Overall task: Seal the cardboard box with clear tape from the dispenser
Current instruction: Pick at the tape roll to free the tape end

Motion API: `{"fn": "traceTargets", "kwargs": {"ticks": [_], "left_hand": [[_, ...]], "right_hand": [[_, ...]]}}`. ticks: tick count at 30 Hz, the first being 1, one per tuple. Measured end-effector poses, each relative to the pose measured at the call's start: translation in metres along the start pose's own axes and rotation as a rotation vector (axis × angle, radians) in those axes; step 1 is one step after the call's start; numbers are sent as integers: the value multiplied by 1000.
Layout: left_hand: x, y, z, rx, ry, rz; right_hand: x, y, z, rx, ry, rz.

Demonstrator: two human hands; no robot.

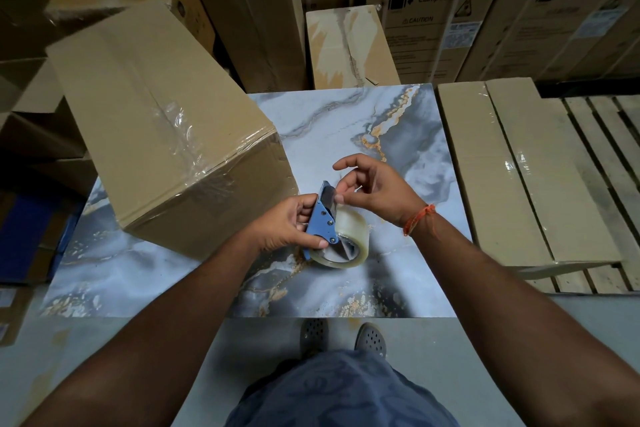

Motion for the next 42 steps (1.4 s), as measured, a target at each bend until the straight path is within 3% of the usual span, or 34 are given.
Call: {"fn": "traceTargets", "kwargs": {"ticks": [9,24,30,35,42], "left_hand": [[-2,-4,0,-15,-41,-6],[-3,-5,-8,-26,-83,8],[-2,-1,-7,-23,-89,17],[-6,6,-7,-31,-94,23],[-10,16,-3,-15,-133,26]], "right_hand": [[-6,-3,0,2,49,45],[-4,-6,-2,143,181,-128],[-4,-12,-1,130,159,-129],[-2,-7,-7,91,233,-112],[-7,-14,-11,222,136,-137]]}}
Point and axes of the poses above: each hand's wrist, its own z-axis towards the middle knuckle, its own x-axis out of the palm, y = z × x, the point moved 3 cm from there along z, towards the middle knuckle, and after that the axes turned 12 degrees about y, right-handed, at the moved point
